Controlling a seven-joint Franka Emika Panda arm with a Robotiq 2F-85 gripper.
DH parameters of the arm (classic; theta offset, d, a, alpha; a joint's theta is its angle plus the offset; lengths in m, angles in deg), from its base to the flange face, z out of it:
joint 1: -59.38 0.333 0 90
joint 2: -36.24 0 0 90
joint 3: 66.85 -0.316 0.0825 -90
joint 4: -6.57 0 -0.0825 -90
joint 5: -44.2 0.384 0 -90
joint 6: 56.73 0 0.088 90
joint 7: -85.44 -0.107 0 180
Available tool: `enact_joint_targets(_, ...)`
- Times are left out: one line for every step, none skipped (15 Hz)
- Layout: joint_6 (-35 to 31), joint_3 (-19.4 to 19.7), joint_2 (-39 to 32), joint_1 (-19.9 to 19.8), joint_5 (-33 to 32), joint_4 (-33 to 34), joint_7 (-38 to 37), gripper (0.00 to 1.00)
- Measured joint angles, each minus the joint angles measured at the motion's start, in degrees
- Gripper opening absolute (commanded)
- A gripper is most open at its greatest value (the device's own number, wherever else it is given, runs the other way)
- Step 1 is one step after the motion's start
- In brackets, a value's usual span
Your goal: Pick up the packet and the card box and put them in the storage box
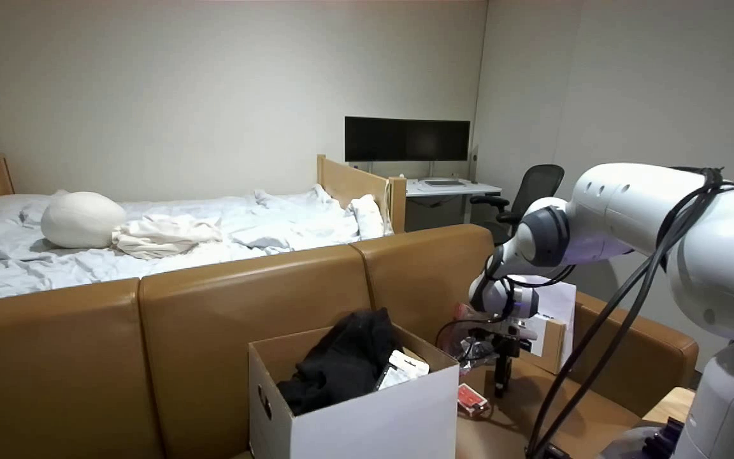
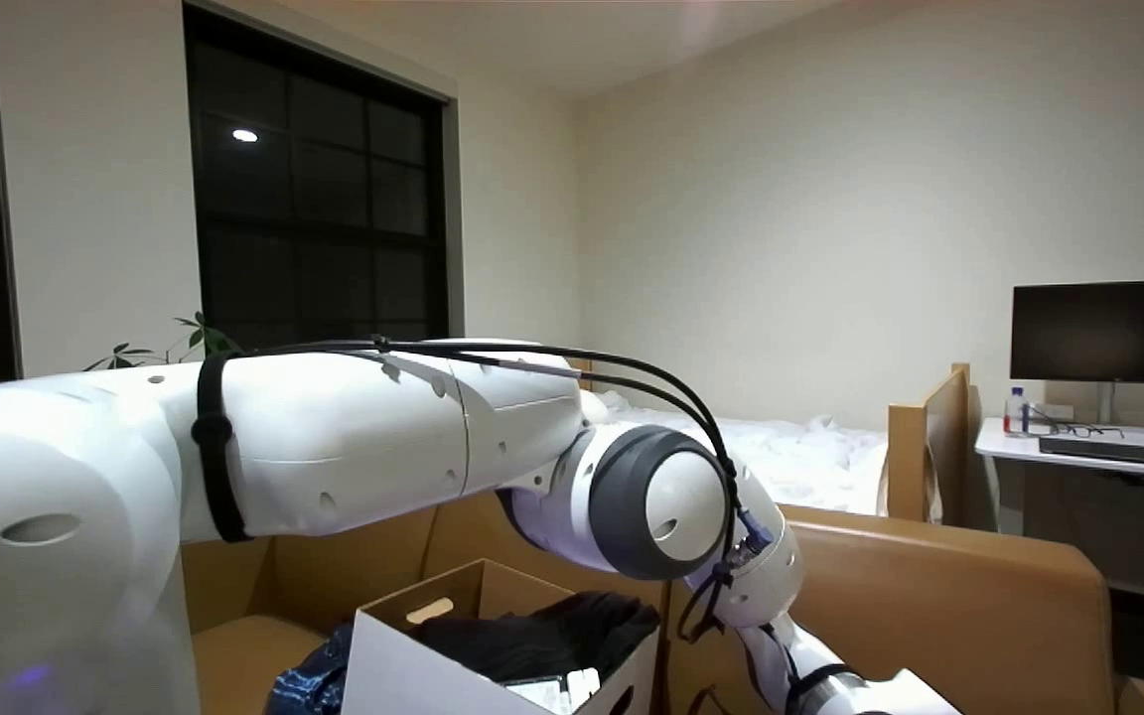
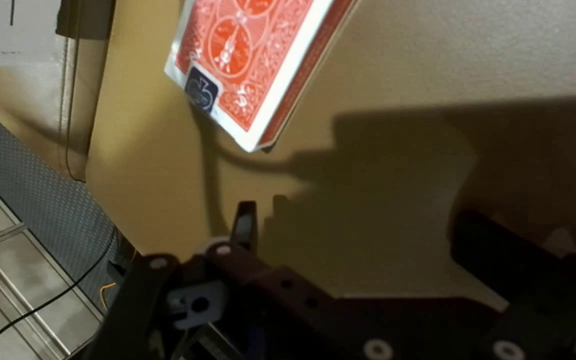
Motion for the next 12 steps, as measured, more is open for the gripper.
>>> enact_joint_targets(0.5,-0.7,0.0,-0.7,0.0,0.2,1.6,1.0)
enact_joint_targets(1.2,-1.6,0.0,-1.4,0.0,0.5,3.8,1.0)
enact_joint_targets(2.1,-2.6,0.0,-2.0,0.0,0.9,6.1,1.0)
enact_joint_targets(3.4,-3.4,0.0,-2.4,0.0,1.1,8.3,1.0)
enact_joint_targets(4.8,-4.2,0.0,-2.5,0.0,1.4,10.3,1.0)
enact_joint_targets(6.2,-4.8,0.1,-2.5,0.0,1.5,12.1,1.0)
enact_joint_targets(7.6,-5.4,0.1,-2.3,0.0,1.5,13.5,1.0)
enact_joint_targets(8.3,-5.8,0.1,-2.1,0.1,1.4,14.1,1.0)
enact_joint_targets(8.5,-6.0,0.0,-1.8,0.2,1.3,14.2,1.0)
enact_joint_targets(8.4,-6.0,0.0,-1.5,0.6,1.2,14.2,1.0)
enact_joint_targets(7.8,-6.0,0.0,-1.2,1.3,0.9,13.9,1.0)
enact_joint_targets(6.7,-6.0,0.0,-1.1,2.2,0.6,13.2,1.0)
